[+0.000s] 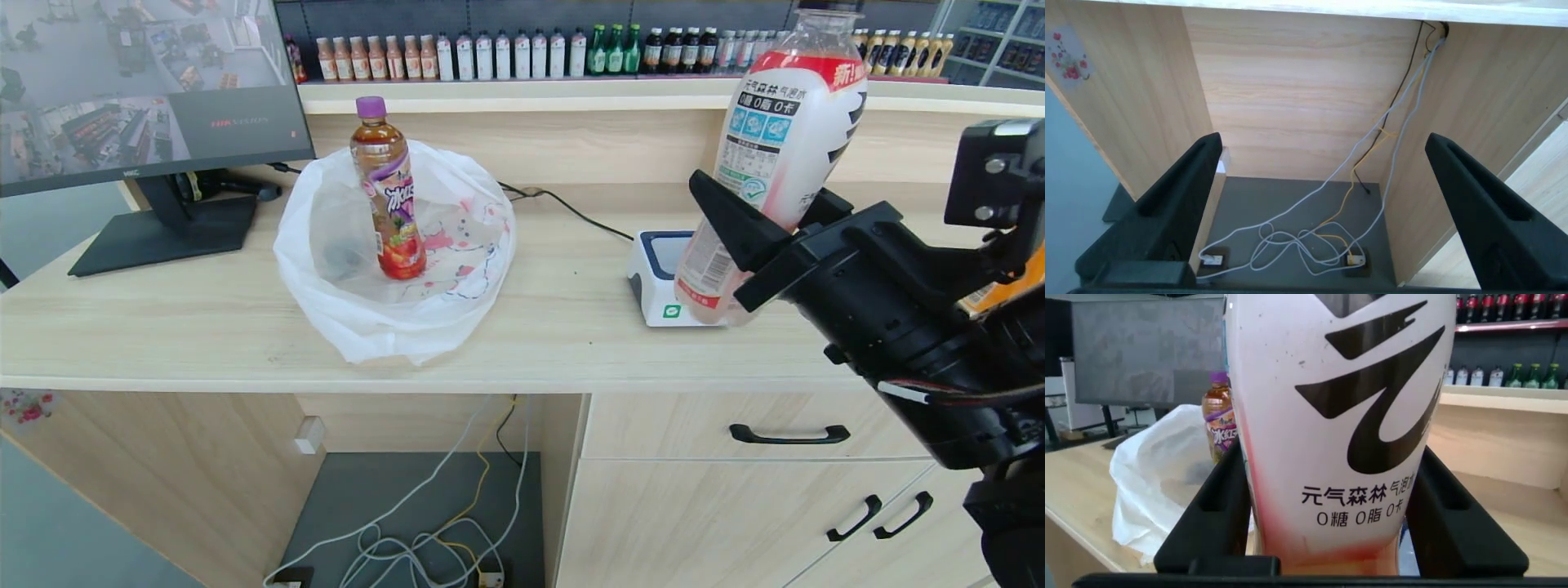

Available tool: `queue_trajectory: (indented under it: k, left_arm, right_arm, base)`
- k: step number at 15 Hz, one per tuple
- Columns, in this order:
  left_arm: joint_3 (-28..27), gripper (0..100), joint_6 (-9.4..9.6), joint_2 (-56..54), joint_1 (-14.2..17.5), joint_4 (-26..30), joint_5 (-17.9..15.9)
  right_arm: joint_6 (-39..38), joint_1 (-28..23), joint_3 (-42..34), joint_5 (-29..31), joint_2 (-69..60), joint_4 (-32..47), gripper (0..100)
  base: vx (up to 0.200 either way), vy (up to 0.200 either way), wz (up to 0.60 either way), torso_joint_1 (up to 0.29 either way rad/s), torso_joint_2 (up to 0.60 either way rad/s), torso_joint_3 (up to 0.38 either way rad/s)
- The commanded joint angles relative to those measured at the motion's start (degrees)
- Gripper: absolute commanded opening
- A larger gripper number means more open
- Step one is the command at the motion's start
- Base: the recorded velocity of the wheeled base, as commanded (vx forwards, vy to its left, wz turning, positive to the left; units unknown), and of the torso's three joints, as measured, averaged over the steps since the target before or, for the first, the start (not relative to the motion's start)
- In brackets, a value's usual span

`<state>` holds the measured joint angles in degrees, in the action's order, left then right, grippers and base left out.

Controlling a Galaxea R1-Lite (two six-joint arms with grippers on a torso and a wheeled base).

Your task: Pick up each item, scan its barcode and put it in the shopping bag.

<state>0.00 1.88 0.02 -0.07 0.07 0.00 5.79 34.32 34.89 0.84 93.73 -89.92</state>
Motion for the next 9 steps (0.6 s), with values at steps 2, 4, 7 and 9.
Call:
queue_trajectory:
  k: [2, 4, 7, 9]
  left_arm:
    - [0.00, 100, -0.12, -0.02, -0.01, 0.01, 0.00]
    - [0.00, 100, -0.21, -0.02, -0.01, 0.01, 0.00]
    - [0.00, 100, -0.82, -0.02, 0.07, 0.01, 0.00]
    - [0.00, 100, -1.79, -0.02, 0.07, -0.07, 0.00]
  right_arm:
    - [0.01, -2.41, 2.46, -0.05, 0.75, -0.08, 0]
    - [-0.17, -2.50, 1.23, -0.14, 0.66, -0.08, 0]
    - [-0.25, -2.41, 0.18, -0.14, 0.57, -0.08, 0]
    - [-1.40, -2.41, 0.18, -0.14, 0.40, -0.08, 0]
  base:
    - [0.000, 0.000, 0.00, 0.000, 0.00, 0.000]
    - [0.000, 0.000, 0.00, 0.000, 0.00, 0.000]
    - [0.000, 0.000, 0.00, 0.000, 0.00, 0.000]
    - [0.000, 0.100, 0.00, 0.004, 0.00, 0.001]
